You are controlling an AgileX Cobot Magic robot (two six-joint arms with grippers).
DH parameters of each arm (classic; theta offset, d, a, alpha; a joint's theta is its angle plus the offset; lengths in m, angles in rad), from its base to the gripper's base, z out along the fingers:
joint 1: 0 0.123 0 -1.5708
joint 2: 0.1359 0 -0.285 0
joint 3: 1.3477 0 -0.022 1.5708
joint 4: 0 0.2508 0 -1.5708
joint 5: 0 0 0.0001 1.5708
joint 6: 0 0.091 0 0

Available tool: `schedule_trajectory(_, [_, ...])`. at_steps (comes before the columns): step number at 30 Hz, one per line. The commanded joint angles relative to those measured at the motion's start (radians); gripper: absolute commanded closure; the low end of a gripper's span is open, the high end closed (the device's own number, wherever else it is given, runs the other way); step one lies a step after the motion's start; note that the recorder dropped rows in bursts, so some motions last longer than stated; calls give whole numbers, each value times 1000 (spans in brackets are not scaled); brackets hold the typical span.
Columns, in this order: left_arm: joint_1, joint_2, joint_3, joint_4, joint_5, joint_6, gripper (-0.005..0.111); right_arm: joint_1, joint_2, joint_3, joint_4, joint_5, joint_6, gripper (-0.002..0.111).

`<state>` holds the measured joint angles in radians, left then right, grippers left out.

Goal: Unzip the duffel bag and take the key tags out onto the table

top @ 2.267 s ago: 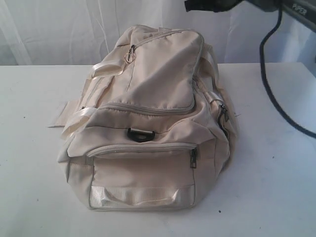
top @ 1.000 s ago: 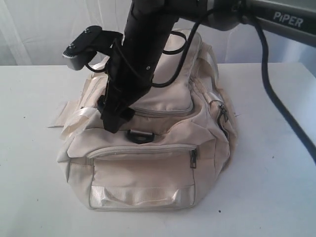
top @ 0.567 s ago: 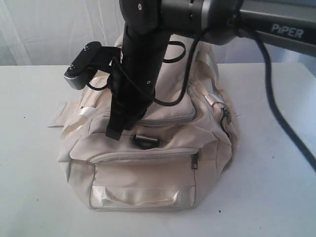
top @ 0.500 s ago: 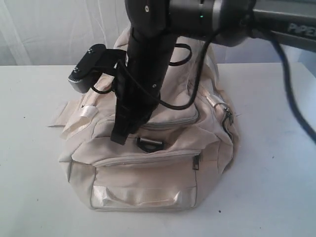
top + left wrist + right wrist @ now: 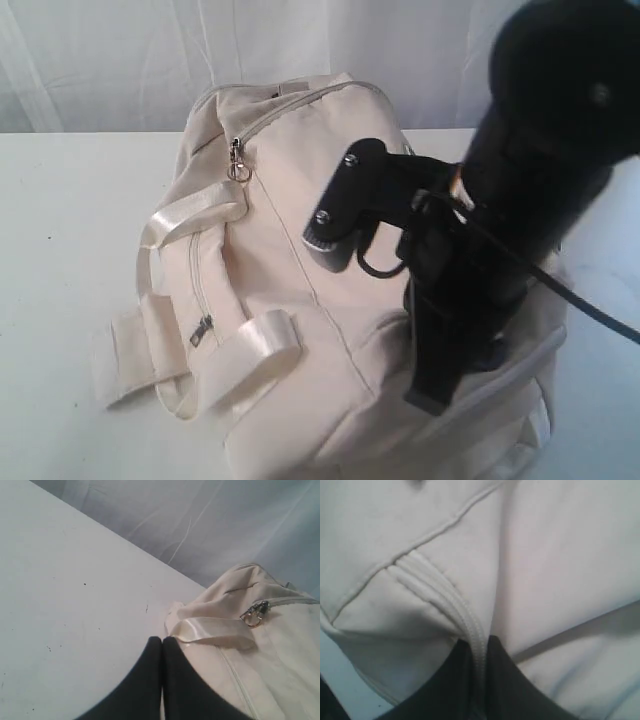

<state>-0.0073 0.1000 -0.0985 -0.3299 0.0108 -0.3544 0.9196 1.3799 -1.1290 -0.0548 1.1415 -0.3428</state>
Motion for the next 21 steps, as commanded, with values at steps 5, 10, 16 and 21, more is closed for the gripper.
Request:
schedule_trajectory(5, [-5,271,-293,39,17,67,106,7,-154,160,7,80,61,108])
schedule_trajectory(10, [-22,484,-542,55,109,275,107,7,-173,193,7,80,85,108])
schedule_trajectory(16, [-119,901,-882,-107,456,697,107,7,-173,195,7,76,85,108])
schedule_trajectory(21, [-119,1274,-1197,-240,733,909,107,7,-173,195,17,70,85,108])
